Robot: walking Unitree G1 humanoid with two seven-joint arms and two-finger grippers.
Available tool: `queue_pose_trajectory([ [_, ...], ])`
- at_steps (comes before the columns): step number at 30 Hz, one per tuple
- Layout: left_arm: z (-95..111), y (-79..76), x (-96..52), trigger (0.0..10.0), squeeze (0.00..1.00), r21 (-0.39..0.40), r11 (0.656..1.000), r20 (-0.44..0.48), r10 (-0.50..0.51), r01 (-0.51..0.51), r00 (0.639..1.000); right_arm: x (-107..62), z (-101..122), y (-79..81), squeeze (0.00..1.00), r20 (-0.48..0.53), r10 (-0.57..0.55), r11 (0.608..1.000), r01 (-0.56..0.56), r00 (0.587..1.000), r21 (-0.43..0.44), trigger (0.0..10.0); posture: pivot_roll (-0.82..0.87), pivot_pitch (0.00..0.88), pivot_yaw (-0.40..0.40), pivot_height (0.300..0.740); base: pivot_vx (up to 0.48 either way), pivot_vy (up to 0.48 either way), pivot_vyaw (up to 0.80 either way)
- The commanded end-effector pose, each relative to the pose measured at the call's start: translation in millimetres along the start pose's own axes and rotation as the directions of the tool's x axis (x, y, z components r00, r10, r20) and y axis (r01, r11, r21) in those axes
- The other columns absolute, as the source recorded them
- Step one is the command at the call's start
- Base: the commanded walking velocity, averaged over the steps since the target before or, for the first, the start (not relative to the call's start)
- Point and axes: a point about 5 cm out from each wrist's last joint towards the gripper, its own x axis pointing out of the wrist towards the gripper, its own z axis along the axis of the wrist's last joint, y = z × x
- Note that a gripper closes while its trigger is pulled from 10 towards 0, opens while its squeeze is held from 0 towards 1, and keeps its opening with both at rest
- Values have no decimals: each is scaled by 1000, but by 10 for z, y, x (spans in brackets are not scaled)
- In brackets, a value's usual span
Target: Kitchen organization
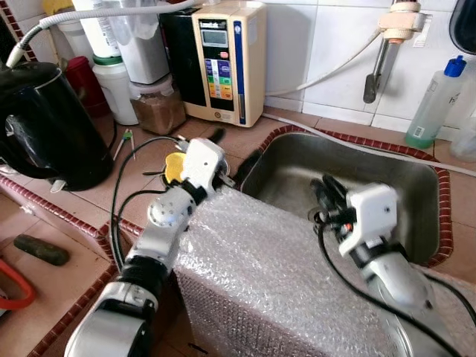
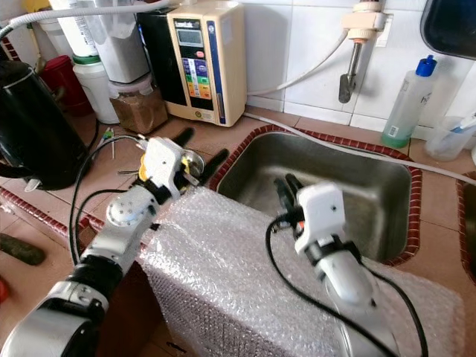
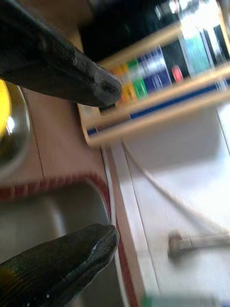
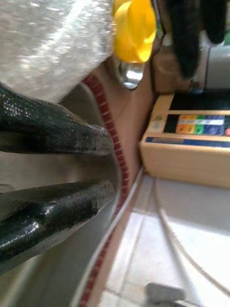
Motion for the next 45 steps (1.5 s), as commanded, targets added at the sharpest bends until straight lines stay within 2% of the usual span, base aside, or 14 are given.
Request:
queue_pose_trajectory([
  [1,-1,213,13,10000,1000,3,992,-49,122,-122,991,-72,32,0,1000,4,-24,1000,24,1000,10,10000,-78,0,107,740,0,0,0],
  [3,-19,313,17,10000,1000,-23,982,-84,185,-188,979,-138,13,39,1000,-10,-22,999,22,1000,34,10000,-82,0,110,740,0,0,0],
  [7,-66,451,-1,10000,1000,12,964,-153,266,-267,952,-228,-12,170,1000,-30,5,997,-2,1000,77,10000,-85,0,117,740,0,0,0],
  [8,-91,494,-15,10000,1000,-8,955,-182,289,-296,940,-254,-26,241,1000,-39,27,996,-24,999,91,10000,-86,0,119,740,0,0,0],
  [12,-143,550,-47,10000,1000,28,946,-233,321,-323,918,-281,-49,327,1000,-51,53,992,-47,997,114,10000,-84,0,126,740,0,0,0],
  [14,-236,606,-97,10000,1000,39,931,-313,357,-364,880,-298,-74,388,1000,-63,77,988,-68,995,137,10000,-81,0,130,740,0,0,0],
  [28,-419,661,-208,10000,1000,61,894,-466,418,-443,779,-311,-54,506,1000,-46,168,973,-158,985,170,10000,-71,0,139,740,0,0,0],
  [34,-441,671,-223,10000,1000,64,887,-493,427,-457,758,-337,-52,591,1000,-46,212,961,-200,976,193,10000,-72,0,145,740,0,0,0],
  [40,-506,618,-239,9961,1000,45,902,-554,379,-429,741,-349,-54,638,1000,-52,244,953,-229,968,197,10000,-75,0,150,740,0,0,0],
  [41,-510,615,-240,9686,1000,36,901,-559,376,-432,739,-350,-54,639,1000,-52,244,953,-230,968,197,10000,-75,0,150,740,0,0,0],
  [42,-515,607,-238,6471,106,22,901,-566,369,-434,737,-352,-54,647,1000,-53,250,951,-235,967,201,10000,-75,0,152,740,0,0,0],
  [43,-515,607,-238,6471,106,22,901,-566,369,-434,737,-352,-54,647,1000,-53,250,951,-235,967,201,10000,-75,0,152,740,0,0,0],
  [44,-516,607,-239,4275,0,17,899,-569,369,-438,735,-352,-53,652,1000,-53,252,951,-237,966,200,10000,-76,0,152,740,0,0,0],
  [45,-518,610,-240,0,0,1,894,-574,368,-449,731,-352,-50,660,1000,-53,257,949,-242,965,200,10000,-77,0,153,740,0,0,0],
])
